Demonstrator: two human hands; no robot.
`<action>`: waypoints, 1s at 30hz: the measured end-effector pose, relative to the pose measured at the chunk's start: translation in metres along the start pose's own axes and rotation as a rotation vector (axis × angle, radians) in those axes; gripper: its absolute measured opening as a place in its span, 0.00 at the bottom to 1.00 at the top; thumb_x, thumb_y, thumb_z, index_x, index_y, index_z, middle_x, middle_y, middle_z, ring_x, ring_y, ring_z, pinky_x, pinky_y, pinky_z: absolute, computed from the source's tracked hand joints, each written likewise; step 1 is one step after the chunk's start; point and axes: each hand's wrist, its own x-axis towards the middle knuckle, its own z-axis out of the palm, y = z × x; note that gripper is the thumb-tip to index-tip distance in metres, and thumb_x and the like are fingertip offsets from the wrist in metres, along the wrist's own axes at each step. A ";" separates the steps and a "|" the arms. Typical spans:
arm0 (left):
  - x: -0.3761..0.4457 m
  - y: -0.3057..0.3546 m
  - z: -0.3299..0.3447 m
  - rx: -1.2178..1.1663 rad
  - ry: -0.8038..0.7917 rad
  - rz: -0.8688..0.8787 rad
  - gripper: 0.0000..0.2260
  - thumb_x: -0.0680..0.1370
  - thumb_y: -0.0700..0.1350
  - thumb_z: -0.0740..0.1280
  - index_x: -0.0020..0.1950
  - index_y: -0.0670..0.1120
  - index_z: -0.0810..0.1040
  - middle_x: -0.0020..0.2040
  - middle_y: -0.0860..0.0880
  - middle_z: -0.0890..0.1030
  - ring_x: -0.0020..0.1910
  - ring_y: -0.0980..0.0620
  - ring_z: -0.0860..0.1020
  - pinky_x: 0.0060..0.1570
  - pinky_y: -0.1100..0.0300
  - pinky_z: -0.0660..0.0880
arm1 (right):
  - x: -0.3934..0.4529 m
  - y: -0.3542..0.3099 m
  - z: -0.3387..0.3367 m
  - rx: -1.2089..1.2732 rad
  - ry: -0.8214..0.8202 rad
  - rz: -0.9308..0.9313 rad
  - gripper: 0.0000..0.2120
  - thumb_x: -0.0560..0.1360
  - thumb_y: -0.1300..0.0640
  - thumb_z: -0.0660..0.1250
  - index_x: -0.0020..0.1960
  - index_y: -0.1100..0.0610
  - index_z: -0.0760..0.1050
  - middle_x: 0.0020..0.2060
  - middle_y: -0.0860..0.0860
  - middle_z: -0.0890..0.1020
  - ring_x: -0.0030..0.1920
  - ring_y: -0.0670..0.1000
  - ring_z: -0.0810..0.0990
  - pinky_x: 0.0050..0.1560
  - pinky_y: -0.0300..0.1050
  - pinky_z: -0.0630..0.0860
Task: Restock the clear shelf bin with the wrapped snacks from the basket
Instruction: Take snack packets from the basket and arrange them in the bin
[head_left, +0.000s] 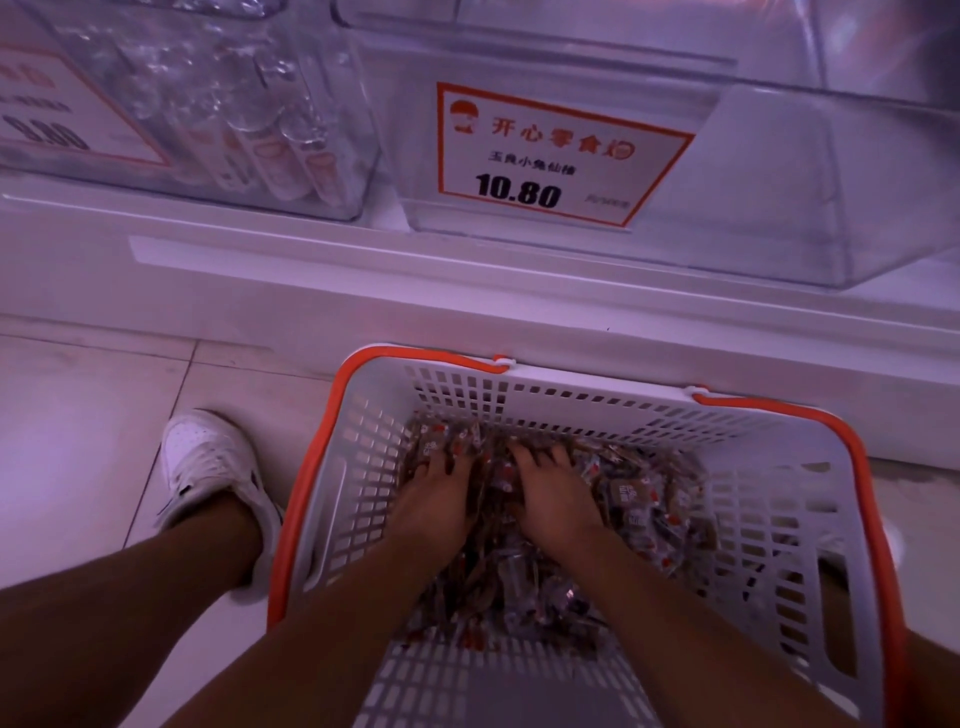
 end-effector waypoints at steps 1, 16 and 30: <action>-0.002 -0.001 0.000 0.001 0.029 0.020 0.36 0.77 0.48 0.66 0.81 0.53 0.52 0.76 0.42 0.62 0.69 0.38 0.70 0.68 0.46 0.70 | -0.002 0.000 0.002 0.017 0.011 -0.007 0.39 0.73 0.54 0.68 0.79 0.52 0.54 0.74 0.54 0.67 0.74 0.59 0.58 0.68 0.53 0.72; -0.009 -0.005 -0.022 -0.549 0.066 0.125 0.22 0.72 0.35 0.66 0.64 0.51 0.81 0.59 0.53 0.80 0.57 0.55 0.78 0.60 0.66 0.73 | -0.009 -0.010 -0.001 0.942 0.092 0.505 0.04 0.76 0.54 0.66 0.50 0.50 0.72 0.41 0.48 0.79 0.43 0.51 0.78 0.41 0.41 0.71; -0.015 -0.035 -0.036 0.160 -0.017 0.321 0.17 0.78 0.50 0.62 0.66 0.51 0.77 0.68 0.48 0.74 0.63 0.44 0.74 0.63 0.54 0.69 | 0.036 -0.043 -0.005 1.008 0.097 0.582 0.23 0.68 0.54 0.76 0.62 0.55 0.80 0.60 0.52 0.82 0.60 0.55 0.80 0.67 0.49 0.74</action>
